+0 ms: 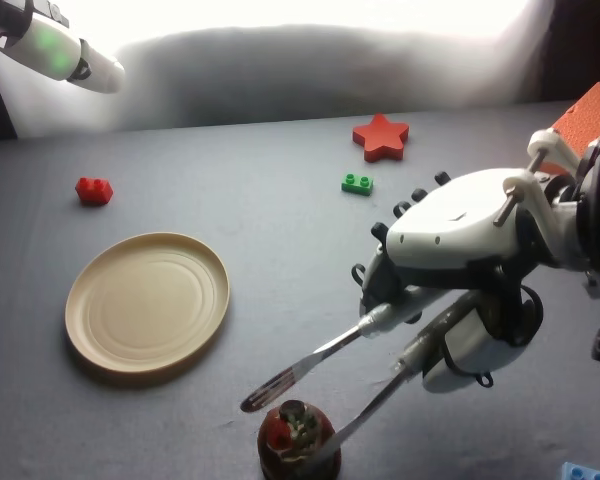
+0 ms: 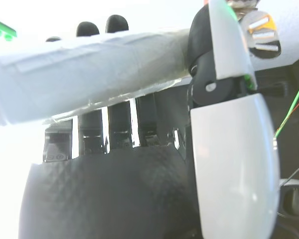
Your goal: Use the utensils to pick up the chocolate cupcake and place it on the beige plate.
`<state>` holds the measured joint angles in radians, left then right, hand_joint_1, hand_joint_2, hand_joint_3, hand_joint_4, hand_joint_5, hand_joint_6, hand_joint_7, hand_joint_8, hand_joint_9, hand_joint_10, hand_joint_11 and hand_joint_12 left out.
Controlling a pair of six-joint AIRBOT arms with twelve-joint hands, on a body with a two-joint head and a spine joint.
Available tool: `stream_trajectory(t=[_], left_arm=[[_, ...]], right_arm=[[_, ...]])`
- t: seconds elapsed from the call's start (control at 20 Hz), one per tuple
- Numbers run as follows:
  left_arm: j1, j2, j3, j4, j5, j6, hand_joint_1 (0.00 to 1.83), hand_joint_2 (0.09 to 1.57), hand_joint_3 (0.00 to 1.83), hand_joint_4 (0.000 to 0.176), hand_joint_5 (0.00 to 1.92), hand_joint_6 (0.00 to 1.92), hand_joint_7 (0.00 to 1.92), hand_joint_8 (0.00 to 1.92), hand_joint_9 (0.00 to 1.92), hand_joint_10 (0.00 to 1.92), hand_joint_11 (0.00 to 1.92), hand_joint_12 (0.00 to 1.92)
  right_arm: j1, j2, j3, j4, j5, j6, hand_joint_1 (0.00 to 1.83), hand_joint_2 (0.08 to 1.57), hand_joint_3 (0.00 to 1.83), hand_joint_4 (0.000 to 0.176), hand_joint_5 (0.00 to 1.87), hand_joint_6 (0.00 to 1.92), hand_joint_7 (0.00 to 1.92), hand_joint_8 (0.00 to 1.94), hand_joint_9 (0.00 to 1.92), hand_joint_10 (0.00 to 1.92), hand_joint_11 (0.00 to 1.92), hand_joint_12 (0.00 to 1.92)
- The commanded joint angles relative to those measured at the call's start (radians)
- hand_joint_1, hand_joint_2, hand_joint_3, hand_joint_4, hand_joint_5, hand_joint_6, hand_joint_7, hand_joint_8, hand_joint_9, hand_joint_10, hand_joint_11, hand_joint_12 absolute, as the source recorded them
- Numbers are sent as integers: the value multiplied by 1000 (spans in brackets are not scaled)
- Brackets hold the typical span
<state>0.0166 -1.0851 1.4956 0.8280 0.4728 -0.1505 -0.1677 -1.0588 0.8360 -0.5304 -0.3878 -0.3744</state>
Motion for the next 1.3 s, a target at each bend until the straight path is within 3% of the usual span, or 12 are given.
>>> stream_trajectory(t=[0.0,0.35,0.4,0.7,1.05,1.25], left_arm=[[-13,6,8,39,-48,1,518,981,0,0,220,2,182,2,162,3,0,392],[-15,7,11,39,-48,7,513,986,0,0,200,0,167,0,144,0,0,323],[-15,7,11,39,-48,8,503,990,2,0,204,1,175,2,155,3,0,354],[-15,9,6,39,-48,9,520,987,0,0,224,4,189,2,165,3,0,409],[-15,9,6,39,-48,9,517,985,0,0,218,1,178,0,149,0,0,336],[-15,9,6,39,-48,9,500,987,1,0,202,0,179,0,156,1,0,372]], right_arm=[[3,2,6,-15,84,4,1008,1100,0,0,770,150,720,573,545,1099,392,1562],[-13,-17,32,-18,90,7,976,1125,3,0,769,130,735,551,536,1089,363,1580],[-19,-21,35,-25,89,7,1006,1102,0,0,786,111,776,488,585,1023,396,1545],[-29,-23,37,-40,88,7,990,1127,2,0,773,90,743,473,546,1060,378,1551],[-35,-22,37,-41,73,-27,987,1104,0,0,758,87,679,615,496,1133,346,1605],[-43,-22,37,-48,70,-41,997,1094,2,0,775,86,720,573,549,1078,390,1573]])
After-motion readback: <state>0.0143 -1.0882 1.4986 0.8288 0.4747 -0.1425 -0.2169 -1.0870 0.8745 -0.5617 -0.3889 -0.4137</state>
